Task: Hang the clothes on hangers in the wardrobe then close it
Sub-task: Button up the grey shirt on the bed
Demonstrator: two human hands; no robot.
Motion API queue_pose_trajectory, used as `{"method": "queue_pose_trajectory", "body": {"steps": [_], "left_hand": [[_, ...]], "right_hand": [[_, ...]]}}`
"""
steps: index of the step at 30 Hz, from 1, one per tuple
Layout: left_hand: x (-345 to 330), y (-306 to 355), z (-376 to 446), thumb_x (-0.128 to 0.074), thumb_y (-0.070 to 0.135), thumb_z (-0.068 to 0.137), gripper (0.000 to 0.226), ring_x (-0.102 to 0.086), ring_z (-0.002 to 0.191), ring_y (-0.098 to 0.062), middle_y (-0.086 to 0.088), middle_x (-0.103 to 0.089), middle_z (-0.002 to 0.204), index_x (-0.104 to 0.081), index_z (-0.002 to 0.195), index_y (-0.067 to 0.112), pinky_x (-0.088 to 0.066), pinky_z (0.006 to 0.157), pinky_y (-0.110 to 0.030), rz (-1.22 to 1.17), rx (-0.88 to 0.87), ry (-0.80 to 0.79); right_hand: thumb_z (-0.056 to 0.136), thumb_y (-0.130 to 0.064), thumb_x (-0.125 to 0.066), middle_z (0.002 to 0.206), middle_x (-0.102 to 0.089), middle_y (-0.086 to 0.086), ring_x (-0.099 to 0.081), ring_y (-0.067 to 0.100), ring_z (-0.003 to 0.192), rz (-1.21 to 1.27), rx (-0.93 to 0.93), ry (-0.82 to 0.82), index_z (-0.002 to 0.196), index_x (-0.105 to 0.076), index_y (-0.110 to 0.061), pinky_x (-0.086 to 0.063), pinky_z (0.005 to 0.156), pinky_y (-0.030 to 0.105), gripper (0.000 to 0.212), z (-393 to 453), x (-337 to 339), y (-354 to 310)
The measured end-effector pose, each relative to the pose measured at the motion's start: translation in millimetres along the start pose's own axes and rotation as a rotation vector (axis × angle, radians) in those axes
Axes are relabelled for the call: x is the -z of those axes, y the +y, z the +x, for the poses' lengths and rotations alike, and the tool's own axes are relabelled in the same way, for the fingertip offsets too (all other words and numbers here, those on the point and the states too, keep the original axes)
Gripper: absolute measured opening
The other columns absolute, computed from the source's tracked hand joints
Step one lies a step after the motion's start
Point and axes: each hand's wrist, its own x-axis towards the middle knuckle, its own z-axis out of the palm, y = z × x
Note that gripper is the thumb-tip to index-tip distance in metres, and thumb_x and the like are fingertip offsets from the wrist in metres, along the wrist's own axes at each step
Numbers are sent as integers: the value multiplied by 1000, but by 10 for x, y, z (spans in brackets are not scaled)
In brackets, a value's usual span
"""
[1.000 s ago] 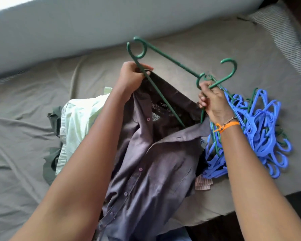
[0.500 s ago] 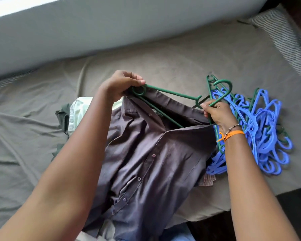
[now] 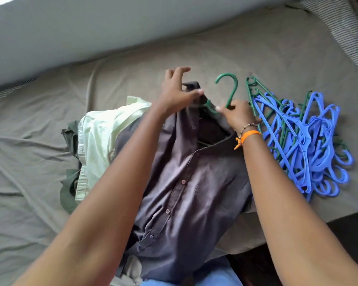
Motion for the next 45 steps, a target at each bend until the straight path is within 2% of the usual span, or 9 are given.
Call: {"method": "queue_pose_trajectory", "body": {"steps": [3,7,10,15,21,26,32,37,45], "left_hand": [[-252,-53,-492,-62,47,83,52,-48,112,-31,-11,-49,119,-50,118,11,-35,92,-34,167,35,173],[-757,-393,-1354,-59,52,85,49,-55,107,-33,-10,-56,114,-49,108,11,-44,85,-41,437,260,-206],[-906,-603,-1598,-62,28,86,23,-56,103,-33,-10,-61,105,-52,95,10,-39,79,-40,457,222,-241],[-807,-669,-1419,-72,25,78,21,-61,99,-35,-16,-66,102,-63,90,11,-47,77,-35,490,318,-526],[-823,-518,-944,-50,8,89,19,-59,99,-33,-12,-65,104,-66,99,10,-44,80,-37,184,241,-25],[-1052,-503,-701,-54,8,87,13,-59,92,-33,-8,-61,104,-63,96,12,-45,71,-39,128,187,48],[-1118,-482,-625,-55,9,84,10,-56,88,-35,-9,-55,98,-63,89,9,-40,62,-37,331,128,5],[-1114,-508,-570,-61,9,85,8,-61,87,-27,-5,-66,89,-67,80,8,-41,70,-29,70,277,34],[-1026,-419,-596,-72,4,79,21,-54,56,-6,1,-63,60,-66,65,20,-44,62,-20,-511,435,47]], "right_hand": [[82,-42,-65,130,-51,3,-40,29,123,-49,-29,209,118,-60,-24,-27,95,38,41,19,20,-86],[82,-16,-62,105,-55,11,-50,33,104,157,66,322,103,-60,-9,-34,92,37,22,-200,-129,233],[80,-7,-64,69,-47,0,-50,28,76,342,75,253,79,-54,-9,-41,80,39,10,-506,-375,311],[79,-24,-69,99,-58,12,-54,32,96,215,-52,83,85,-45,-13,-35,79,34,27,-665,-703,167],[79,-14,-58,100,-67,15,-60,37,97,193,-248,93,92,-59,-8,-46,78,33,14,-593,-652,227],[77,-36,-65,106,-66,15,-61,37,101,53,-246,35,97,-63,-8,-50,76,37,35,-574,-682,193],[72,-23,-69,94,-66,20,-61,40,90,37,-286,3,87,-66,-4,-46,66,36,25,-505,-641,198],[72,-10,-66,37,-43,-4,-40,15,47,502,-341,17,48,-46,-13,-35,52,26,31,-566,-619,440],[86,0,-61,63,-55,-1,-53,5,59,1103,-359,-86,69,-60,-15,-51,66,17,22,-697,-458,340]]}}
